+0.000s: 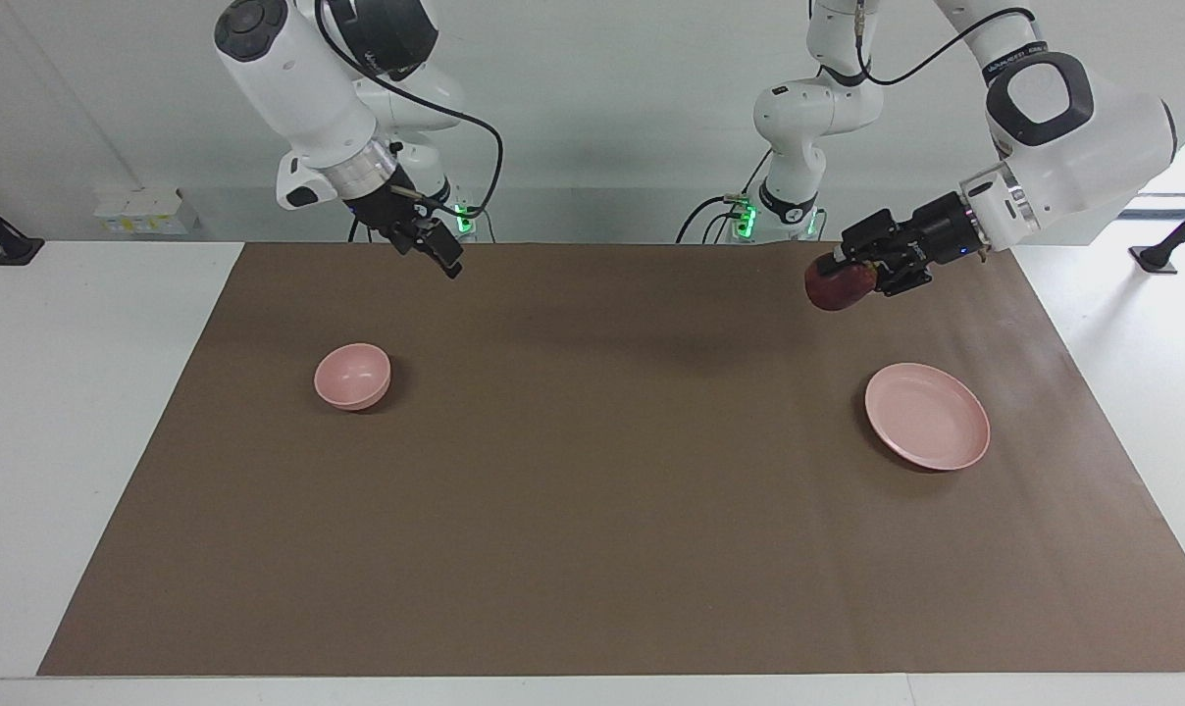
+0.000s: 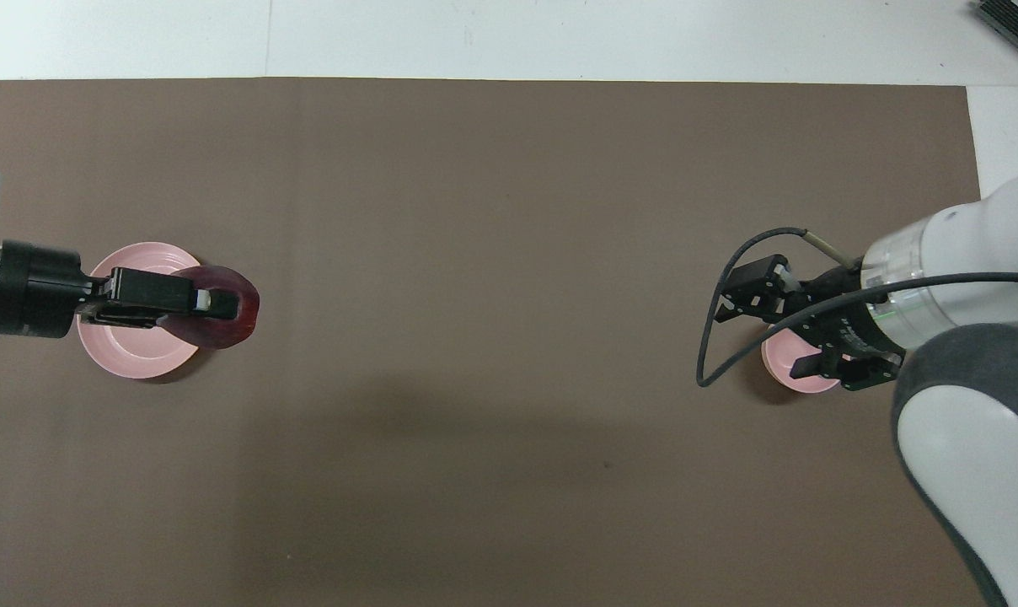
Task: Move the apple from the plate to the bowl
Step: 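Close the left gripper on the apple and lift it off the plate, then carry the apple toward the right gripper while the right gripper approaches it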
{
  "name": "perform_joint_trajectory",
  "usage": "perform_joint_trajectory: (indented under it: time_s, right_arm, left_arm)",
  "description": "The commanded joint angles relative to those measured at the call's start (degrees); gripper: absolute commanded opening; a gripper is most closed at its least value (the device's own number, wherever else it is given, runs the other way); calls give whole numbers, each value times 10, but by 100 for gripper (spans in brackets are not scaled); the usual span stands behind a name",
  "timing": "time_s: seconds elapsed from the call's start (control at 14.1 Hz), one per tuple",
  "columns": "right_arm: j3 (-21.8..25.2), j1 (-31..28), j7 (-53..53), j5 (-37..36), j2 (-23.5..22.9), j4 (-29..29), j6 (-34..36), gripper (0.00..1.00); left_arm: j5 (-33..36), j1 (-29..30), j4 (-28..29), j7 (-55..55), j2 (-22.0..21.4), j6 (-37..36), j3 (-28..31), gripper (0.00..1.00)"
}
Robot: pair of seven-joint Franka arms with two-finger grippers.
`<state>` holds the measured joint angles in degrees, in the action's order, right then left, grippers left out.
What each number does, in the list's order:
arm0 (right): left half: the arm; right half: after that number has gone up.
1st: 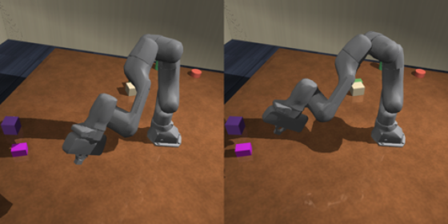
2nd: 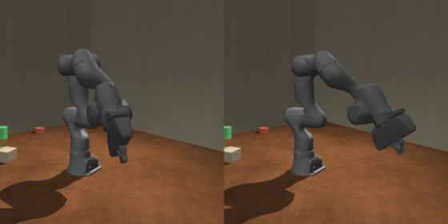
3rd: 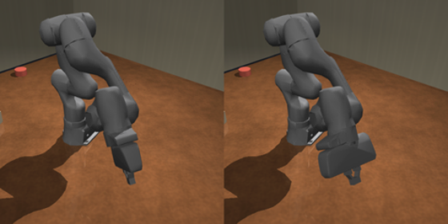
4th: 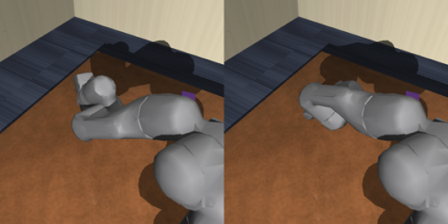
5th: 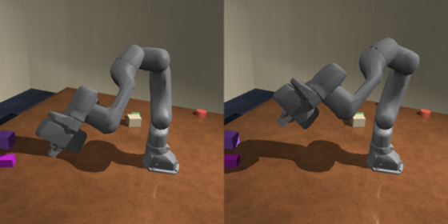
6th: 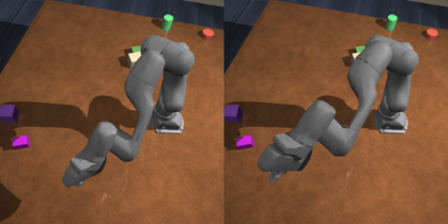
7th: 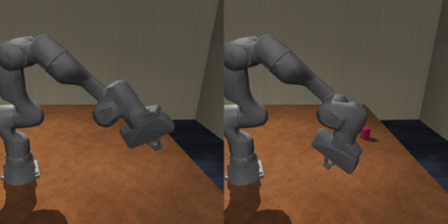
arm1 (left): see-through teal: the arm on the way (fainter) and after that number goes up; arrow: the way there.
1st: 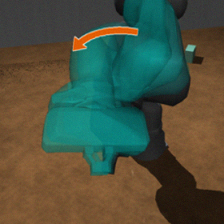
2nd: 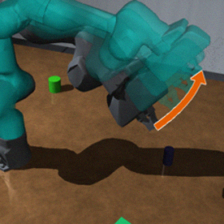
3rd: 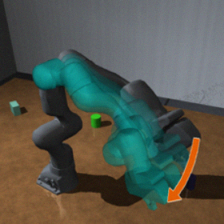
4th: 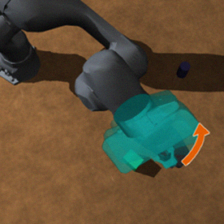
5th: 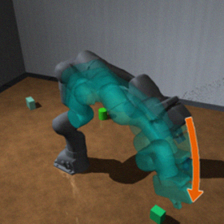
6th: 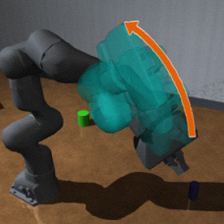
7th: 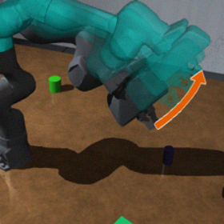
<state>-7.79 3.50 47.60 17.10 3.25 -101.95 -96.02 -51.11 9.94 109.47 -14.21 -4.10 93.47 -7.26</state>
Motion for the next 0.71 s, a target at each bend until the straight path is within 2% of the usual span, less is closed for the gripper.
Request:
perform_joint_trajectory:
  time_s: [0.0,0.21,0.36,0.64]
  right_arm:
    - [-1,4,49,61,-13,-9,-35,100]
    - [-1,28,127,118,-35,-9,-84,100]
    - [-1,56,200,162,-54,-9,-140,100]
    - [-1,106,310,248,-85,-8,-253,100]
  left_arm:
    - [-70,-5,24,-5,-23,-13,8,0]
    - [-142,-19,60,-4,-53,-5,8,0]
    - [-166,-34,73,-3,-62,7,8,0]
    - [-195,-141,114,17,-86,139,8,0]
